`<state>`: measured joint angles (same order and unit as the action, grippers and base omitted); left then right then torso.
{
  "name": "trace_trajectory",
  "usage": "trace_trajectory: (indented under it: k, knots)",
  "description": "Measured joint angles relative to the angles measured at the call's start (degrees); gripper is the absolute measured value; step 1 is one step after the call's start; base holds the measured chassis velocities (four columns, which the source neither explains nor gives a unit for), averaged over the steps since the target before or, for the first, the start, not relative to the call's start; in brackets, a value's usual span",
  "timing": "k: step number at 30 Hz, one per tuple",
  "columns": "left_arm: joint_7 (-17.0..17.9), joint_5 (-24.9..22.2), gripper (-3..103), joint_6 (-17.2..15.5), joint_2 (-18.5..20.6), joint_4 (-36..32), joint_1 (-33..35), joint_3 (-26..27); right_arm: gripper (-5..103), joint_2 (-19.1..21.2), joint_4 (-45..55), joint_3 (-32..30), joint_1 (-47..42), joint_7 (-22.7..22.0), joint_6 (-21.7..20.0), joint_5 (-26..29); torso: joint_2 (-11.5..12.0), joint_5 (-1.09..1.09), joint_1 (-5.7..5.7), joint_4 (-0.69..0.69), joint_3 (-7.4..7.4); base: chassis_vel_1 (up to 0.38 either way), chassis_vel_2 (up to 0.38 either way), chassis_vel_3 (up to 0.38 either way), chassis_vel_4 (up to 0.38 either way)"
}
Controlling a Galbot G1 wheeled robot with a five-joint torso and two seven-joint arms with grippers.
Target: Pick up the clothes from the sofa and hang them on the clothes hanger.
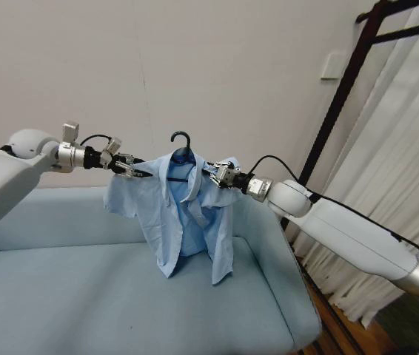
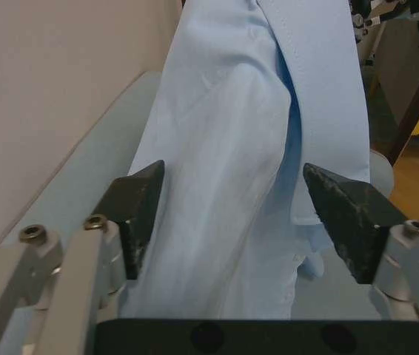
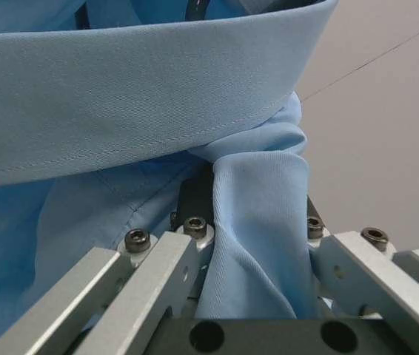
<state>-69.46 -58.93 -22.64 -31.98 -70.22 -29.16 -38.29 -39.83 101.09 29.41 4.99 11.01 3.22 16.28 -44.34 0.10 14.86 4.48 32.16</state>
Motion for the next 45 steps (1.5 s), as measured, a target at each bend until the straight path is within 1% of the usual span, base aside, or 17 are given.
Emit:
trace_trajectory:
  k: [2, 5, 7, 8, 11, 15, 25, 26, 28, 30, 31, 32, 34, 39, 41, 44, 45]
  knots:
    - [-0.82, 0.15, 53, 0.3, -0.62, 0.61, -0.44, -0.43, 10, 0.33, 0.15, -0.15, 0.01, -0.02, 0.0, 0.27, 0.0, -0.01, 0.0, -0.01, 0.0, 0.0, 0.0, 0.0, 0.0]
    - [-1.15, 0.2, 47, 0.47, -0.94, 0.84, -0.56, -0.56, 10, 0.7, 0.33, -0.23, 0.01, -0.06, 0.0, 0.58, 0.0, -0.01, 0.0, -0.02, 0.0, 0.0, 0.0, 0.0, 0.0]
    - [-1.48, 1.07, 36, 0.79, -1.26, 1.03, -0.62, -0.72, 10, 1.02, 0.56, -0.29, -0.02, -0.14, 0.0, 0.89, 0.0, -0.01, 0.0, -0.02, 0.0, 0.0, 0.0, 0.0, 0.0]
    - [-1.48, 1.07, 36, 0.79, -1.26, 1.03, -0.62, -0.72, 10, 1.02, 0.56, -0.29, -0.02, -0.14, 0.0, 0.89, 0.0, -0.01, 0.0, -0.02, 0.0, 0.0, 0.0, 0.0, 0.0]
    - [-2.52, 3.32, 20, 2.08, -2.33, 1.94, -0.9, -0.9, 10, 1.63, 0.87, -0.47, -0.17, -0.26, 0.0, 1.2, 0.0, -0.02, 0.0, -0.01, 0.0, 0.0, 0.0, 0.0, 0.0]
    - [-2.73, 3.69, 10, 2.15, -3.08, 2.23, -1.04, -0.91, 10, 1.99, 0.98, -0.7, -0.29, -0.42, -0.01, 1.3, 0.0, -0.01, 0.0, -0.01, 0.0, 0.0, 0.0, 0.0, 0.0]
    - [-2.68, 3.81, 9, 2.16, -4.77, 3.31, -2.28, -1.34, 7, 3.37, 2.37, -0.93, -0.48, -1.06, -1.46, 3.25, 0.0, -0.01, 0.0, -0.01, 0.0, 0.0, 0.0, 0.0, 0.0]
    - [-2.68, 3.81, 9, 2.19, -4.88, 3.33, -2.36, -1.4, 12, 3.52, 2.55, -0.97, -0.48, -1.11, -1.62, 3.79, 0.0, -0.01, 0.0, -0.01, 0.0, 0.0, 0.0, 0.0, 0.0]
    - [-2.69, 3.81, 9, 2.23, -5.09, 3.3, -2.45, -1.48, 12, 3.6, 2.87, -1.07, -0.48, -1.12, -1.64, 4.43, 0.0, -0.01, 0.0, -0.01, 0.0, 0.0, 0.0, 0.0, 0.0]
    - [-2.67, 3.81, 9, 2.27, -5.26, 3.34, -2.54, -1.54, 22, 3.9, 2.93, -1.51, -0.38, -1.12, -1.85, 5.67, 0.0, -0.01, 0.0, -0.02, 0.0, 0.0, 0.0, 0.0, 0.0]
    - [-2.67, 3.81, 9, 2.27, -5.26, 3.34, -2.54, -1.54, 22, 3.9, 2.93, -1.51, -0.38, -1.12, -1.85, 5.67, 0.0, -0.01, 0.0, -0.02, 0.0, 0.0, 0.0, 0.0, 0.0]
    - [-2.66, 3.83, 9, 2.32, -5.39, 3.33, -2.55, -1.54, 33, 4.2, 3.08, -2.18, 0.01, -1.2, -2.24, 6.93, 0.0, -0.01, 0.0, -0.02, 0.0, 0.0, 0.0, 0.0, 0.0]
    - [-2.66, 3.84, 9, 2.34, -5.47, 3.32, -2.55, -1.54, 33, 4.34, 3.18, -2.4, 0.18, -1.25, -2.5, 7.26, 0.0, -0.02, 0.0, -0.02, 0.0, 0.0, 0.0, 0.0, 0.0]
    - [-2.65, 3.86, 9, 2.49, -5.92, 3.2, -2.63, -1.47, 61, 5.5, 3.5, -3.6, 0.57, -1.47, -3.45, 8.15, 0.0, -0.01, 0.0, -0.01, 0.0, 0.0, 0.0, 0.0, 0.0]
    - [-2.65, 3.86, 9, 2.5, -5.99, 3.2, -2.66, -1.41, 61, 5.69, 3.42, -3.71, 0.57, -1.47, -3.46, 8.15, 0.0, -0.01, 0.0, -0.01, 0.0, 0.0, 0.0, 0.0, 0.0]
    - [-2.61, 3.84, 9, 2.55, -6.22, 3.29, -2.66, -0.93, 77, 6.73, 3.36, -4.35, 0.35, -1.49, -3.52, 8.17, 0.0, -0.01, 0.0, -0.01, 0.0, 0.0, 0.0, 0.0, 0.0]
    - [-2.61, 3.84, 9, 2.55, -6.22, 3.29, -2.66, -0.93, 77, 6.73, 3.36, -4.35, 0.35, -1.49, -3.52, 8.17, 0.0, -0.01, 0.0, -0.01, 0.0, 0.0, 0.0, 0.0, 0.0]
